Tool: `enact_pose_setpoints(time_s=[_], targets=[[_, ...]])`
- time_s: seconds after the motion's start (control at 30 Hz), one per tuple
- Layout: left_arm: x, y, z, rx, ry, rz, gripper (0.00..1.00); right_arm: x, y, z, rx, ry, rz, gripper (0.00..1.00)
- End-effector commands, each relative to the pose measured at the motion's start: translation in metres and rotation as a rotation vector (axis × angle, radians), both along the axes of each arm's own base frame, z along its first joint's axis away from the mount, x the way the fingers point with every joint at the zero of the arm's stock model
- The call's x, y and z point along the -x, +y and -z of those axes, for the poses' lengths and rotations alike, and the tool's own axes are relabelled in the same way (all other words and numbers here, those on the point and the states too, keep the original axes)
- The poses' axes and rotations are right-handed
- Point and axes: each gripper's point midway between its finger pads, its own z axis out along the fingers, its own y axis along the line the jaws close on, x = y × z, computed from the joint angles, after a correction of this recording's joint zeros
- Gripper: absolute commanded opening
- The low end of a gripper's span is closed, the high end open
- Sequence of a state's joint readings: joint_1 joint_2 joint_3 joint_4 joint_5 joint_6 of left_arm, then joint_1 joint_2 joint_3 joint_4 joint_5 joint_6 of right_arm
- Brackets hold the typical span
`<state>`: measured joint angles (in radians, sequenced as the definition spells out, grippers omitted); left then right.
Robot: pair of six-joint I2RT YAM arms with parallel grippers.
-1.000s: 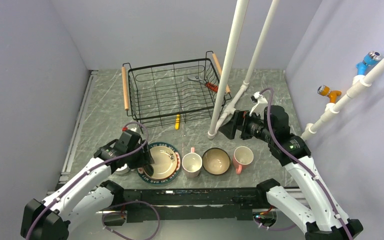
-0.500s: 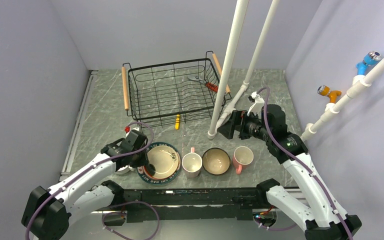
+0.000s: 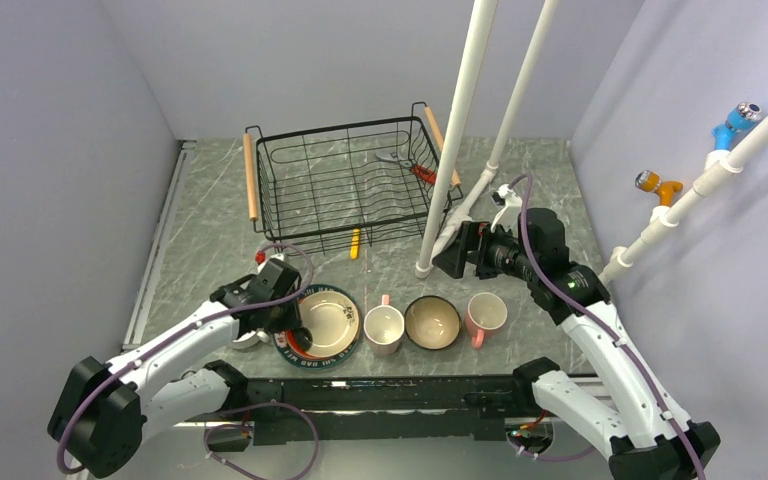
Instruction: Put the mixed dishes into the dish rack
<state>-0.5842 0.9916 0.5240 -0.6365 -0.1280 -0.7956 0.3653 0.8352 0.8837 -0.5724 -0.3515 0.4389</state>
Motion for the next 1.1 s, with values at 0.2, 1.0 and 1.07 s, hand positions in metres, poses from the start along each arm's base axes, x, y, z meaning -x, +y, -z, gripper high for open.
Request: enact_pose_setpoints(time_s=[0.2, 1.0, 1.07], targets=[[0.002, -0.005, 0.009, -0.005, 0.014, 0.043, 0.45, -0.003, 0.006, -0.006, -0.035, -0.03, -0.014, 1.0], [0.0, -0.001, 0.004, 0.038, -0.059, -0.02, 0.08, 0.001, 0.012, 0.002, -0.062, -0.025, -0.035, 1.0], [0.001, -0.001, -0.003, 0.058, -0.077, -0.028, 0.02, 0.002, 0.013, 0.002, -0.067, -0.013, -0.039, 1.0]])
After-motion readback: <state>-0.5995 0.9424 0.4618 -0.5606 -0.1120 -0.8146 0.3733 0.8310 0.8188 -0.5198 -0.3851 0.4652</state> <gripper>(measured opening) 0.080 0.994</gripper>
